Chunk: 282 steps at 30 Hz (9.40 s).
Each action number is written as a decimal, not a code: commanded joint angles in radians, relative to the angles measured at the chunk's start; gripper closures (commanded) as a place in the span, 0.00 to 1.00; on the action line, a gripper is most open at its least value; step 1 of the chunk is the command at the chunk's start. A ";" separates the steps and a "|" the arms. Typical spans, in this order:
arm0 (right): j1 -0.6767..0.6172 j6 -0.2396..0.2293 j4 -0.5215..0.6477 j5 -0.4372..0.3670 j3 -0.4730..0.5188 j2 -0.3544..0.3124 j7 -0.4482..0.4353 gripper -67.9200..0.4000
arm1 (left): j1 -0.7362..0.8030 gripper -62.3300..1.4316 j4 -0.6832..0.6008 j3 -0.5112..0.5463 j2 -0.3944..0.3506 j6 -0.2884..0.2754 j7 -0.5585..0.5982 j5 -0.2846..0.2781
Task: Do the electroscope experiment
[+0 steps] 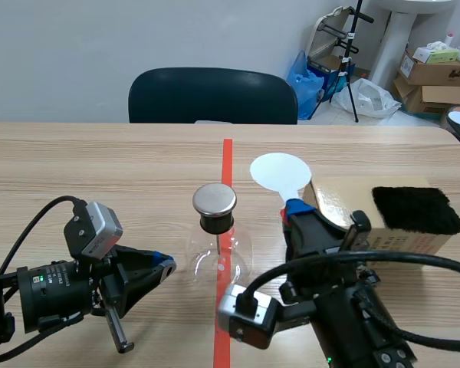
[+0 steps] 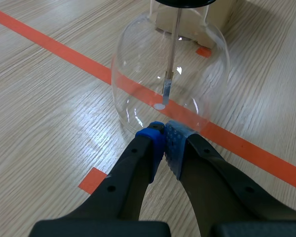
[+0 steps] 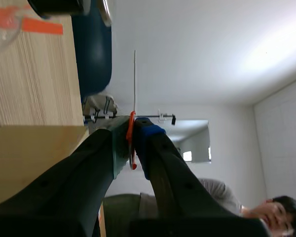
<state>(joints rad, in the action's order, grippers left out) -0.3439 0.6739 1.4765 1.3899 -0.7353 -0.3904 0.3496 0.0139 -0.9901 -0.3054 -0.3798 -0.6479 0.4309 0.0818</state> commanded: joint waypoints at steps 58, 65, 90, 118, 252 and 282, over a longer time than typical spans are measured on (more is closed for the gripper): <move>0.014 0.014 0.005 -0.007 0.002 -0.003 0.202 0.98 | -0.003 0.93 -0.016 0.001 0.002 0.002 0.015 -0.010; 0.014 0.014 0.005 -0.007 0.002 -0.003 0.202 0.98 | -0.003 0.93 -0.016 0.001 0.002 0.002 0.015 -0.010; 0.014 0.014 0.005 -0.007 0.002 -0.003 0.202 0.98 | -0.003 0.93 -0.016 0.001 0.002 0.002 0.015 -0.010; 0.014 0.014 0.005 -0.007 0.002 -0.003 0.202 0.98 | -0.003 0.93 -0.016 0.001 0.002 0.002 0.019 -0.010; -0.040 0.032 -0.360 -0.261 0.958 0.213 -1.072 0.98 | 0.764 0.00 -0.827 0.422 -0.017 -0.048 0.249 0.122; -0.061 0.109 -0.364 -0.291 0.945 0.238 -0.872 0.98 | 0.747 0.00 -0.827 0.418 -0.018 -0.048 0.249 0.121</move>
<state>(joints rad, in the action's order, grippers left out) -0.3992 0.7334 1.1042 1.1107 0.1947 -0.1345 -0.5472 0.7555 -1.8126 0.1211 -0.4019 -0.6949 0.6636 0.2169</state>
